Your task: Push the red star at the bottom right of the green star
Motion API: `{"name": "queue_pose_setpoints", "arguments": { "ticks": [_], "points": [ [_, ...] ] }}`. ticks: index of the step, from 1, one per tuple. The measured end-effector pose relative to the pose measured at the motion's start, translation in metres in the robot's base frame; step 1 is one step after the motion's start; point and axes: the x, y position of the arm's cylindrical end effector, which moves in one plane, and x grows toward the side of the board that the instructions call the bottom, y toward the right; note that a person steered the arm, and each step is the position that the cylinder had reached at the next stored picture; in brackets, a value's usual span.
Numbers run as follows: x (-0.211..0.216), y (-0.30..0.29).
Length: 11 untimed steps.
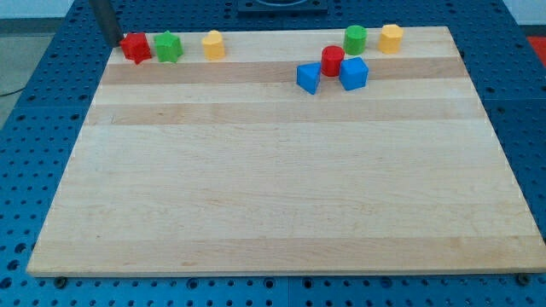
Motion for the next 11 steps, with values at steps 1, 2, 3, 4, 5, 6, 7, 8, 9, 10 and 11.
{"name": "queue_pose_setpoints", "arguments": {
  "ticks": [1, 2, 3, 4, 5, 6, 7, 8, 9, 10, 11],
  "points": [
    [0.035, 0.014],
    [0.046, 0.018],
    [0.046, -0.011],
    [0.046, -0.011],
    [0.018, -0.011],
    [0.005, -0.011],
    [0.000, -0.011],
    [0.000, -0.011],
    [0.000, 0.000],
    [0.013, 0.020],
    [0.042, 0.047]
  ]
}}
